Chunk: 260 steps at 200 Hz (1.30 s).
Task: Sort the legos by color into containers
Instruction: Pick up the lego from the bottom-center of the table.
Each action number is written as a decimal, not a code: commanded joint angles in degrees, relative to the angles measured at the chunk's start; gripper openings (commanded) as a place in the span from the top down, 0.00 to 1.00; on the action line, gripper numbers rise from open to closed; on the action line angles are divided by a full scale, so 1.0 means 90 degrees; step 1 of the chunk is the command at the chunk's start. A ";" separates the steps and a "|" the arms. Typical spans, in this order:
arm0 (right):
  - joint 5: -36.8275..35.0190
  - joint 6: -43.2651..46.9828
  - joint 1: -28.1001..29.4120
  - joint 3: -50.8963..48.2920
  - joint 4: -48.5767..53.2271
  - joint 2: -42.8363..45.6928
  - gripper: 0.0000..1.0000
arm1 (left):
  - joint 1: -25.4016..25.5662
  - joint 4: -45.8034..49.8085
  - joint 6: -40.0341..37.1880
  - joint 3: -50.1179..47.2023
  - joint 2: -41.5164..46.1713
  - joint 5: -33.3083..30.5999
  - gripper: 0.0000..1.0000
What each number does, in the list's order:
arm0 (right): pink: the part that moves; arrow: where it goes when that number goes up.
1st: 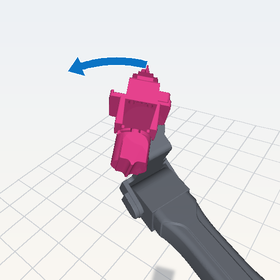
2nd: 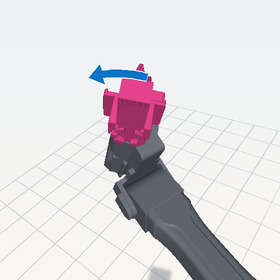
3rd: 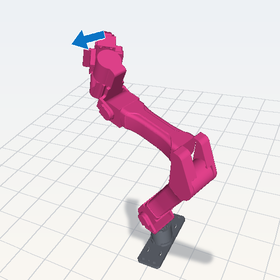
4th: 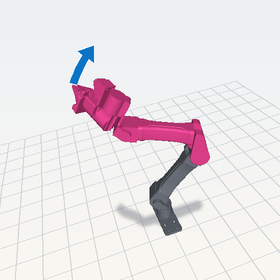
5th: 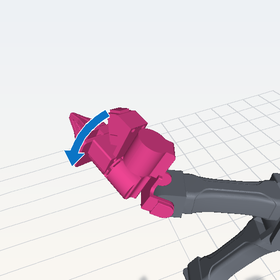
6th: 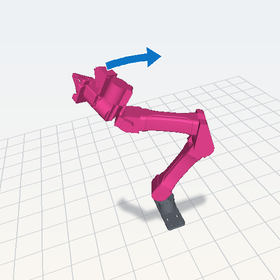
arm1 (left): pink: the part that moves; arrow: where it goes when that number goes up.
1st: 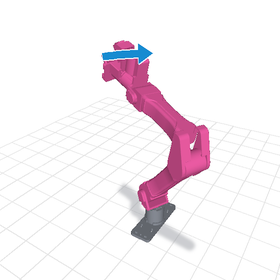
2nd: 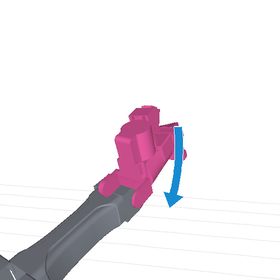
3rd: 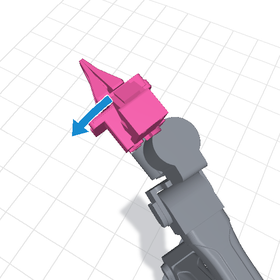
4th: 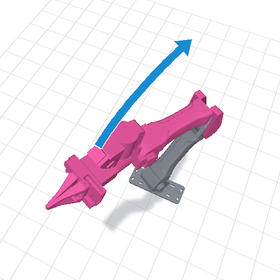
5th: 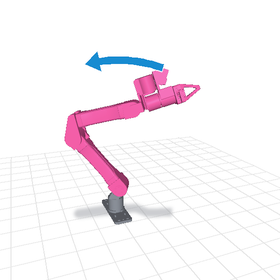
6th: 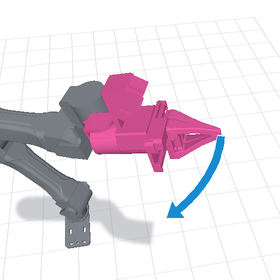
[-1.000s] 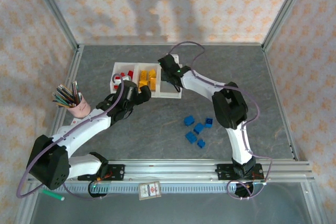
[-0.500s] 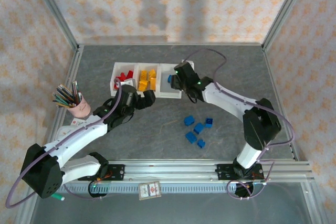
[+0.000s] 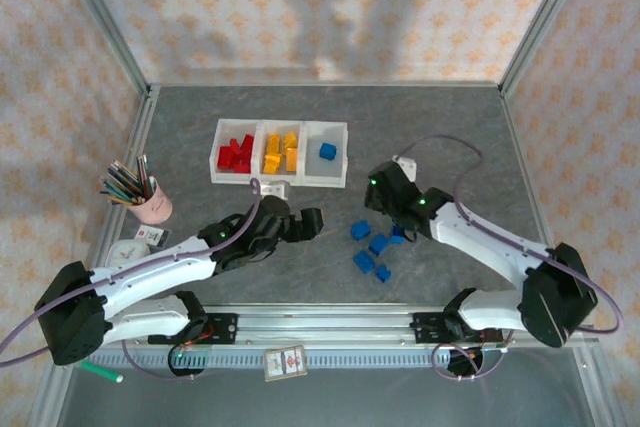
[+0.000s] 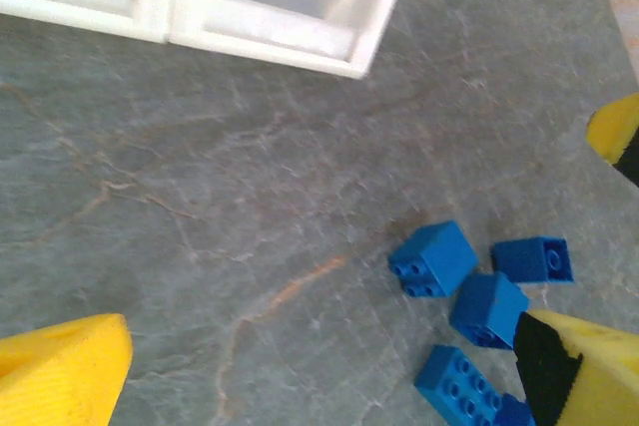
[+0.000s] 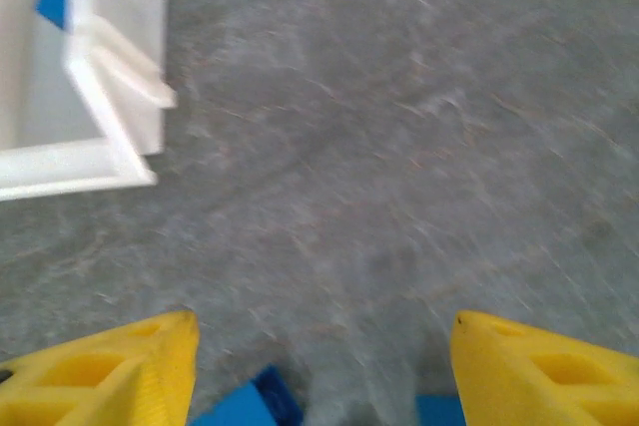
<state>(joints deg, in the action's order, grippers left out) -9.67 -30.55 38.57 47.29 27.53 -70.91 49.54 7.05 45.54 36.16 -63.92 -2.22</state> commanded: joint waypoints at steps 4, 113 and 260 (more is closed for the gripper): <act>-0.0438 -0.0801 0.0012 -0.0406 0.0851 0.0492 0.31 | 0.0314 -0.0367 0.0318 0.0062 -0.0248 -0.0338 0.01; 0.0074 -0.1005 0.0031 -0.1552 -0.0299 0.0389 0.39 | 0.0794 -0.0461 0.0487 0.0304 -0.0940 -0.0658 0.01; -0.0242 -0.0356 0.0069 -0.0690 0.0147 0.0034 0.77 | 0.0755 -0.0016 0.0440 0.0287 -0.0389 -0.1307 0.01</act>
<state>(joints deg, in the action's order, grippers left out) -8.95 -35.70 38.59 35.83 25.19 -72.95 56.31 3.62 49.67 37.52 -70.24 -9.78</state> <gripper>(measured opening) 0.306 0.992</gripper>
